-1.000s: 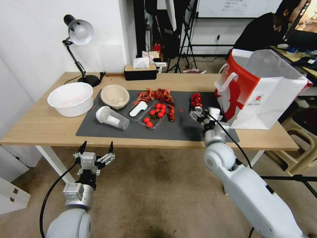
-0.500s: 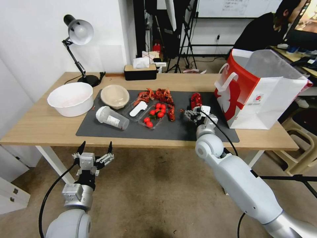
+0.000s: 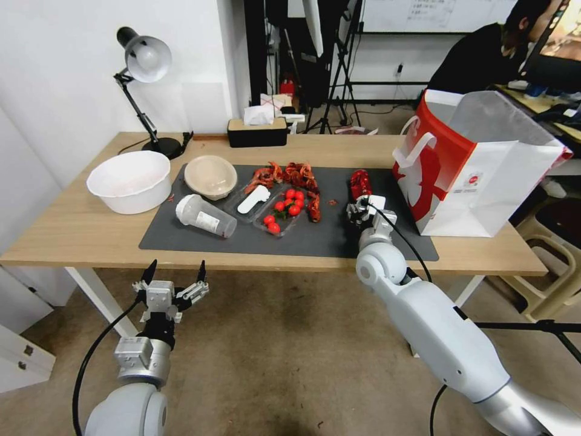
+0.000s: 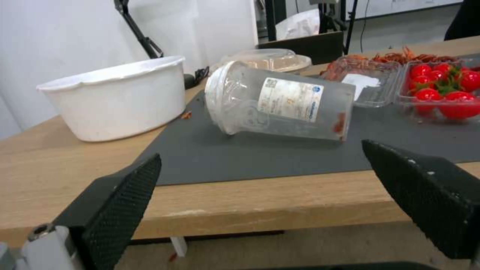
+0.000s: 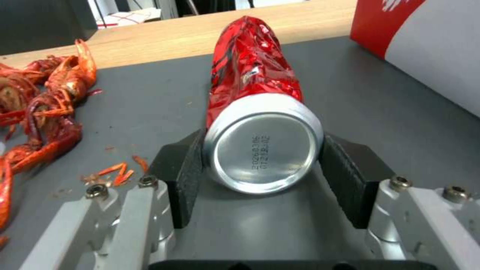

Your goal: Pick up the trash from the table and place it into the takeout bag.

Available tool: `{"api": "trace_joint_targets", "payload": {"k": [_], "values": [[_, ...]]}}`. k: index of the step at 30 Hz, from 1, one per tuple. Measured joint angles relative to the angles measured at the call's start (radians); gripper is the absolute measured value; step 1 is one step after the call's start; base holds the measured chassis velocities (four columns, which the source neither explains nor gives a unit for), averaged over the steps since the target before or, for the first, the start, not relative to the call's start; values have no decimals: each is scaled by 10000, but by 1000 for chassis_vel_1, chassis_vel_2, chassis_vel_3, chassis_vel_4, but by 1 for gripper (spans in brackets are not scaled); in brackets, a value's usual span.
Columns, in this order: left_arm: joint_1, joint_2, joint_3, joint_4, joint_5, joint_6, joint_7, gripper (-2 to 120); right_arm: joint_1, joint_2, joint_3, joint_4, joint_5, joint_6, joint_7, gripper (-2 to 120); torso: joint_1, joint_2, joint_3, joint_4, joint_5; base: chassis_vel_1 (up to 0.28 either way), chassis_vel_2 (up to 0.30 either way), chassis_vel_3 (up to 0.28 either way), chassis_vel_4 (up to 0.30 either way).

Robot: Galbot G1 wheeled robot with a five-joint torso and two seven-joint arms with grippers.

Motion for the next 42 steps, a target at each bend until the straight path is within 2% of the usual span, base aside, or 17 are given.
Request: {"api": "trace_joint_targets", "payload": {"k": [8, 12, 15, 16, 19, 20, 22, 24, 25, 28, 29, 32, 34, 37, 39, 40, 42], "values": [[-16, 6, -3, 44, 0, -17, -4, 100, -58, 18, 13, 78, -15, 30, -62, 52, 0, 0, 0, 0, 1, 0, 0, 0, 0], [-27, 11, -7, 47, 0, -19, -6, 100, -225, -59, 103, 517, -131, 348, -465, 52, 1, 0, 0, 1, 4, 0, 0, 0, 0], [-50, 23, -14, 47, -5, -19, -7, 100, -430, -258, 494, 1214, -376, 1349, -1600, 52, 0, 0, 0, 0, 4, 0, 0, 0, 0], [-50, 23, -14, 47, -5, -19, -7, 100, -430, -258, 494, 1214, -376, 1349, -1600, 52, 0, 0, 0, 0, 4, 0, 0, 0, 0], [-63, 23, 4, 47, -6, -10, -7, 100, -530, -770, 1707, 2373, -431, 2489, -3234, 52, -1, 0, -1, -1, 0, 0, 0, 0, 0], [-63, 23, 4, 47, -6, -10, -7, 100, -530, -770, 1707, 2373, -431, 2489, -3234, 52, -1, 0, -1, -1, 0, 0, 0, 0, 0], [-64, 19, 17, 47, -4, -1, -7, 100, -416, -1158, 2427, 2879, -390, 2596, -3376, 52, 0, 0, 0, 1, 3, 0, 0, 0, 0], [-69, 14, 32, 47, 13, 6, -6, 100, -292, -1639, 3503, 3260, -303, 2125, -2965, 52, 0, 0, -1, -1, 1, 0, 0, 0, 0], [-69, 14, 32, 47, 13, 6, -6, 100, -292, -1639, 3503, 3260, -303, 2125, -2965, 52, 0, 0, -1, -1, 1, 0, 0, 0, 0], [-63, 19, 66, 47, 45, 14, -3, 100, -251, -2390, 4732, 3242, 58, 324, -1267, 52, 0, 0, 0, -4, 3, 0, 0, 0, 0], [-63, 19, 66, 47, 45, 14, -3, 100, -251, -2390, 4732, 3242, 58, 324, -1267, 52, 0, 0, 0, -4, 3, 0, 0, 0, 0], [-67, 10, 119, 37, 90, 23, 1, 100, -239, -2594, 4930, 3074, 996, -910, 50, 52, 0, 0, 1, 0, 4, 0, 0, 0, 0], [-56, 5, 123, 26, 103, 23, 1, 100, -214, -2525, 4925, 3053, 1129, -1095, 238, 54, 0, 0, 0, 0, 2, 0, 0, 0, 0], [-14, 6, 102, -14, 111, 23, 3, 100, -91, -2329, 4855, 3001, 1193, -1236, 420, 64, 0, 0, 0, 2, 2, 0, 0, 0, 0], [2, 17, 68, -65, 112, 23, 3, 100, -3, -2283, 4816, 2987, 1197, -1281, 452, 76, 0, 0, 0, 1, 1, 0, 0, 0, 0], [2, 17, 68, -65, 112, 23, 3, 100, -3, -2283, 4816, 2987, 1197, -1281, 452, 76, 0, 0, 0, 1, 1, 0, 0, 0, 0], [8, 17, 59, -88, 111, 23, 3, 100, 61, -2281, 4803, 2986, 1199, -1280, 449, 86, 0, 0, 0, 0, 1, 0, 0, 0, 0]]}}
